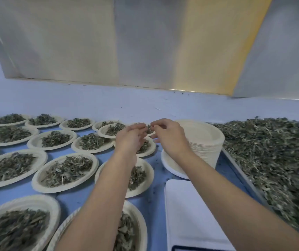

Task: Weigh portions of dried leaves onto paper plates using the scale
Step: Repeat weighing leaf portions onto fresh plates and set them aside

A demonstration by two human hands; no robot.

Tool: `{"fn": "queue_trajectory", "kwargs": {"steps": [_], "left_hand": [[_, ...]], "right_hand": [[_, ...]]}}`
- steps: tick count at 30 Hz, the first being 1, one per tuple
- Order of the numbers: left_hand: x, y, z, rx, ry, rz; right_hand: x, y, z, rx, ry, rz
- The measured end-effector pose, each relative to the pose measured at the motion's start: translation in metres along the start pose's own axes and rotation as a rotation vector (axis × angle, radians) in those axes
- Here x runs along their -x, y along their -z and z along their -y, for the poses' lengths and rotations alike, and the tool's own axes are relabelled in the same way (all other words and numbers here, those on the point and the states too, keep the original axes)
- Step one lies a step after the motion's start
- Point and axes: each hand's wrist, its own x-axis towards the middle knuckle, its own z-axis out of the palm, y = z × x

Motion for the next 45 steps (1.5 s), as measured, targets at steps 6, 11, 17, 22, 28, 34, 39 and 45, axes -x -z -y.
{"fn": "queue_trajectory", "kwargs": {"steps": [6, 11, 17, 22, 28, 34, 39, 45], "left_hand": [[0.034, -0.03, 0.029, 0.067, 0.026, -0.054], [0.045, -0.041, 0.036, 0.102, 0.03, -0.075], [0.048, -0.042, 0.031, 0.123, 0.015, -0.077], [0.049, -0.043, 0.034, 0.11, 0.029, -0.053], [0.049, -0.044, 0.038, 0.111, 0.043, -0.059], [0.054, -0.05, 0.043, 0.114, 0.057, -0.039], [0.055, -0.051, 0.042, 0.147, 0.02, 0.041], [0.054, -0.044, 0.039, 0.049, -0.048, -0.013]], "right_hand": [[0.024, 0.057, -0.017, 0.153, 0.216, -0.114], [0.03, 0.082, -0.036, 0.588, 0.299, -0.17], [0.035, 0.083, -0.041, 0.731, 0.366, -0.088], [0.033, 0.083, -0.04, 0.884, 0.38, -0.044], [0.028, 0.081, -0.045, 0.913, 0.389, -0.048], [0.024, 0.082, -0.044, 0.824, 0.466, -0.14], [0.043, 0.076, -0.029, 0.75, 0.687, -0.136], [0.068, 0.066, -0.026, 0.71, 0.775, -0.071]]}}
